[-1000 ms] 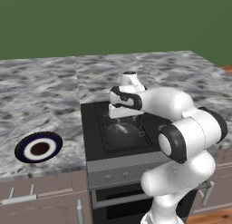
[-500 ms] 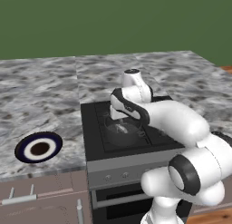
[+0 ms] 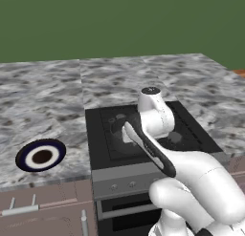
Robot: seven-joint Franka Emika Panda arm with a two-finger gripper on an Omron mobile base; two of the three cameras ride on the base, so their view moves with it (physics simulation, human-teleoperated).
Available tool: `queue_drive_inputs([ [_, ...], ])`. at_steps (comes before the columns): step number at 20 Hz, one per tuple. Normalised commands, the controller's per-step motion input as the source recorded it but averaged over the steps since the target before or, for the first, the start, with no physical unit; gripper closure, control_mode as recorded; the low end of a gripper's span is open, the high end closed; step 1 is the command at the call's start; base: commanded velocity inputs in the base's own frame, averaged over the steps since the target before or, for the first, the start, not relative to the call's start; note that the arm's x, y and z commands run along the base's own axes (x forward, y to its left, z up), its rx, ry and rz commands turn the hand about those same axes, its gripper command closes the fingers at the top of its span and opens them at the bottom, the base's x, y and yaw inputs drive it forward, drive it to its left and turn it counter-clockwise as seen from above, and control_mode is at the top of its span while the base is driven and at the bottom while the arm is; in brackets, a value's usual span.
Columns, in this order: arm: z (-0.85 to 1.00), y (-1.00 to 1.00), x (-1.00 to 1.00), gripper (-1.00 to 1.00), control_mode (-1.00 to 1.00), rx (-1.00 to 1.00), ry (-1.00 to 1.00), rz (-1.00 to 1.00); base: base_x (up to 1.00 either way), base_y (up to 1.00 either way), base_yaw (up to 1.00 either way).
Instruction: Retrieve the frozen meat and place it in the pot on a burner. Then turn the burner on.
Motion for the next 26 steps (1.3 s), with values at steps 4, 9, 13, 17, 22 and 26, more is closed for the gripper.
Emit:
queue_drive_inputs([
  [4,0.16,0.31,-0.98,-1.00,-1.00,0.02,-0.19,-0.11,0.00,0.00,0.00],
  [9,0.10,0.33,-1.00,-1.00,-1.00,0.02,-0.15,-0.15,0.00,0.00,0.00],
  [13,-0.11,0.10,-0.93,-1.00,-1.00,0.01,-0.09,-0.04,0.00,0.00,0.00],
  [17,-0.19,0.00,-0.49,-1.00,-1.00,0.00,-0.32,0.01,0.00,0.00,0.00],
  [22,-0.42,0.05,0.00,-1.00,-1.00,0.00,-0.20,0.00,0.00,0.00,0.00],
  [26,-0.59,0.02,0.01,-1.00,-1.00,0.00,-0.10,0.00,0.00,0.00,0.00],
])
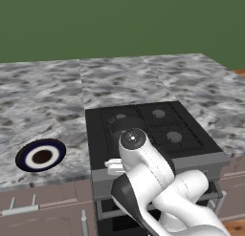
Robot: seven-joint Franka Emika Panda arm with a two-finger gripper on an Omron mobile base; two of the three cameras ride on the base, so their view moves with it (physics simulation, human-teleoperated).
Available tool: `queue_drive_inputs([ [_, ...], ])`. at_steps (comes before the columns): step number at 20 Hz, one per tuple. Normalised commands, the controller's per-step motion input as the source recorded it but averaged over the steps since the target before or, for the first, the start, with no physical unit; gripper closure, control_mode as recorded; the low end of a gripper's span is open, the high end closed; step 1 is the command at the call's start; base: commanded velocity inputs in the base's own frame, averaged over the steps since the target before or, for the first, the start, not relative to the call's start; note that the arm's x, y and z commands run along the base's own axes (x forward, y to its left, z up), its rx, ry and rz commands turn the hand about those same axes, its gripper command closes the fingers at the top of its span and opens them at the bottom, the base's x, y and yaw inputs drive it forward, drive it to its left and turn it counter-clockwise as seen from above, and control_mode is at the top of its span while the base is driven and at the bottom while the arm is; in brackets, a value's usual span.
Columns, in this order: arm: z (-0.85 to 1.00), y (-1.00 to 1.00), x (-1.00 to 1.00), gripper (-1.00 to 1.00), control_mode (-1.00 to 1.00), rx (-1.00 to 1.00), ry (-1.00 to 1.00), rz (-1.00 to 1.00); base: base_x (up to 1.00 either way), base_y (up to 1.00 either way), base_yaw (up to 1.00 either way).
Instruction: Retrieve the frozen meat and place it in the pot on a burner. Then turn the burner on.
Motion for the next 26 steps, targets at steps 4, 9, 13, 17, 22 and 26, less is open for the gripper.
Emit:
queue_drive_inputs([
  [4,-0.53,0.09,0.08,-1.00,-1.00,0.05,-0.12,0.00,0.00,0.00,0.00],
  [9,-0.27,0.03,-0.01,-1.00,-1.00,0.09,-0.25,0.00,0.00,0.00,0.00],
  [13,-0.34,0.03,-0.16,-1.00,-1.00,0.05,-0.49,0.00,0.00,0.00,0.00],
  [17,-0.61,0.18,-0.23,-1.00,-1.00,0.07,-0.35,0.01,0.00,0.00,0.00],
  [22,-0.66,0.03,-0.21,-1.00,-1.00,0.06,-0.34,0.03,0.00,0.00,0.00],
  [26,-0.56,-0.07,-0.27,-1.00,-1.00,0.00,-0.41,0.07,0.00,0.00,0.00],
])
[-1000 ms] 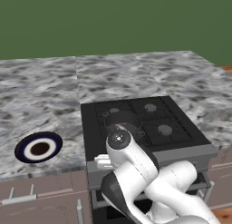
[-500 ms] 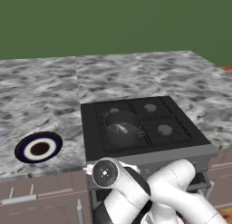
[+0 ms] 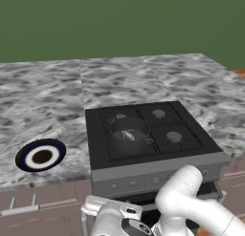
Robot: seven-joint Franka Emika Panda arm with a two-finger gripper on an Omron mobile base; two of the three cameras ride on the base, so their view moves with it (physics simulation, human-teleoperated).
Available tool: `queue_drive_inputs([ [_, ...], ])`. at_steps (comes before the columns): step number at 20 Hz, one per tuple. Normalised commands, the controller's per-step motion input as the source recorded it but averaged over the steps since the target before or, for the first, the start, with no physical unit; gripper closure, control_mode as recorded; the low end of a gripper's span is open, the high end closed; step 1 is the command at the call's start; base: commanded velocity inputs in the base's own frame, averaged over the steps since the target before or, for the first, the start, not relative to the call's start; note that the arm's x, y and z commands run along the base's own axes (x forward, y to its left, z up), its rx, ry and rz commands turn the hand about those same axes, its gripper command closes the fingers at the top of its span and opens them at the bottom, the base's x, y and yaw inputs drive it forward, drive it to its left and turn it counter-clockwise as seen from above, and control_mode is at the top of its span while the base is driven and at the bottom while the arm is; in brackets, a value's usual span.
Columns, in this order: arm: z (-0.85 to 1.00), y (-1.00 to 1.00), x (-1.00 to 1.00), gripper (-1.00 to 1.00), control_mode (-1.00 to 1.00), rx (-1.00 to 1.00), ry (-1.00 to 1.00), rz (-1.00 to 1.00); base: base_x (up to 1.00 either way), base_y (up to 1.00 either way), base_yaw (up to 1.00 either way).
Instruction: Retrieve the frozen meat and place it in the pot on a burner. Then turn the burner on.
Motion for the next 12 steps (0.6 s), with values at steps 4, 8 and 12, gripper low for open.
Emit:
queue_drive_inputs([
  [4,-0.49,-0.11,-0.21,-1.00,-1.00,-0.19,-0.29,0.12,0.00,0.00,0.00],
  [8,-0.18,-0.24,-0.03,-1.00,-1.00,-0.31,-0.14,0.06,0.00,0.00,0.00],
  [12,-0.24,-0.05,0.02,-1.00,-1.00,-0.10,0.03,-0.01,0.00,0.00,0.00],
])
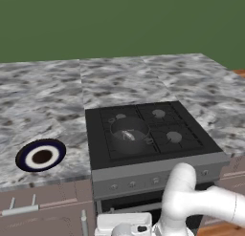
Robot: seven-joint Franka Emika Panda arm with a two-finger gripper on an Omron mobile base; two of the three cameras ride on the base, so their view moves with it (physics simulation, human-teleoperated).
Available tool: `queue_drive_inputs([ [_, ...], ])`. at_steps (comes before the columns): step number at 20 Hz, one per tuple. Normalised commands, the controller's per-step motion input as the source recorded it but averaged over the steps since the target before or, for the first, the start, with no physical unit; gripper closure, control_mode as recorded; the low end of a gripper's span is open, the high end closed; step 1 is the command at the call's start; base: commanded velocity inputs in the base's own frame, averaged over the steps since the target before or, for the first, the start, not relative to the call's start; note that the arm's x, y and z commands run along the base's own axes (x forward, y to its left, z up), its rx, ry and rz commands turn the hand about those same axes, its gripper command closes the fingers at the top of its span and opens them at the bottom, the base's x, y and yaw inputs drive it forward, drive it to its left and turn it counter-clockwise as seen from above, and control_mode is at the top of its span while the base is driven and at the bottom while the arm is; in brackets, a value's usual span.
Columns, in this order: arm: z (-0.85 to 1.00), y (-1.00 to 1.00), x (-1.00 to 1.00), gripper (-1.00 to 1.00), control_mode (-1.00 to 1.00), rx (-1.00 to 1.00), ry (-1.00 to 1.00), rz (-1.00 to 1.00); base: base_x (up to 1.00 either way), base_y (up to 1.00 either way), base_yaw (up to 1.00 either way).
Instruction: Retrieve the frozen meat and place it in the pot on a burner. Then turn the burner on.
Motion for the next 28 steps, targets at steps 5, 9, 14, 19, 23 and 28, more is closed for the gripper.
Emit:
queue_drive_inputs([
  [5,-0.19,-0.06,0.08,-1.00,-1.00,-0.05,0.00,0.00,0.00,0.00,0.00],
  [9,-0.15,-0.05,0.07,-1.00,-1.00,-0.03,0.00,0.03,0.00,0.00,0.00],
  [14,-0.01,0.00,0.14,-1.00,-1.00,-0.02,0.01,0.03,0.00,0.00,0.00],
  [19,-0.12,-0.01,0.16,-1.00,-1.00,0.00,0.03,0.04,0.00,0.00,0.00],
  [23,-0.26,-0.04,0.06,-1.00,-1.00,0.00,0.00,0.05,0.00,0.00,0.00],
  [28,-0.30,-0.01,0.02,-1.00,-1.00,0.00,0.00,0.05,0.00,0.00,0.00],
])
